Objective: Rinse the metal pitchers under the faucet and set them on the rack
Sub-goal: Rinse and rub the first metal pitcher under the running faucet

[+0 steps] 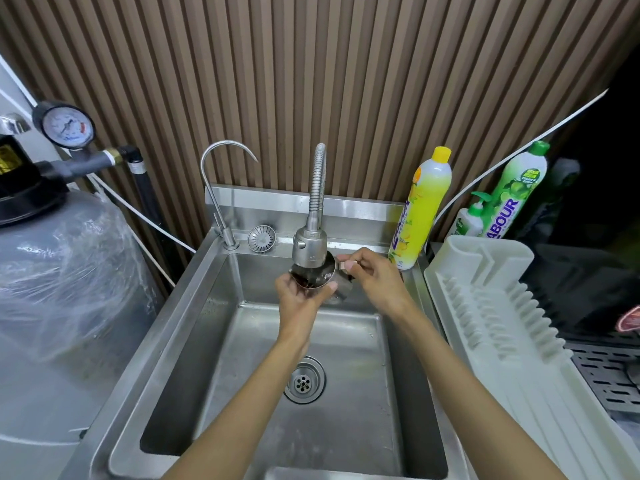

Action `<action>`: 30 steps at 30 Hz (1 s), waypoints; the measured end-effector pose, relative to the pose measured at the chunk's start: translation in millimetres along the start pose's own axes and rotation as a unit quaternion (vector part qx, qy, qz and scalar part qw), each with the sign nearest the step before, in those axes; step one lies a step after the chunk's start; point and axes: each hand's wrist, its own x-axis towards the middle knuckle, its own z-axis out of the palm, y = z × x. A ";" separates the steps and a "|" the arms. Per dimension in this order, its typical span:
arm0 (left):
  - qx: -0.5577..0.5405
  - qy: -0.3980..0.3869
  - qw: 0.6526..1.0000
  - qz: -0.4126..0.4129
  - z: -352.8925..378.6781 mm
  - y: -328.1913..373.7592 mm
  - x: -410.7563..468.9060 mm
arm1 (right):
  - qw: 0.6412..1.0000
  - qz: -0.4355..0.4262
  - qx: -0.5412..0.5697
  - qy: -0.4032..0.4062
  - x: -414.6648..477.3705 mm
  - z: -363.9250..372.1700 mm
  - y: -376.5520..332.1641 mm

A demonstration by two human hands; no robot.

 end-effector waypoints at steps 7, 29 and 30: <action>0.148 0.056 0.978 0.134 -8.3 -0.4 -2.3 | 0.980 0.062 0.182 -0.054 -1.1 18.5 20.6; 0.296 0.087 0.951 0.015 -21.2 -3.6 -9.2 | 0.981 0.085 -0.170 -0.029 -13.6 11.4 -3.9; 0.277 0.085 0.957 0.008 -18.4 -7.8 -9.7 | 0.977 0.075 -0.199 -0.027 -13.5 9.0 -6.8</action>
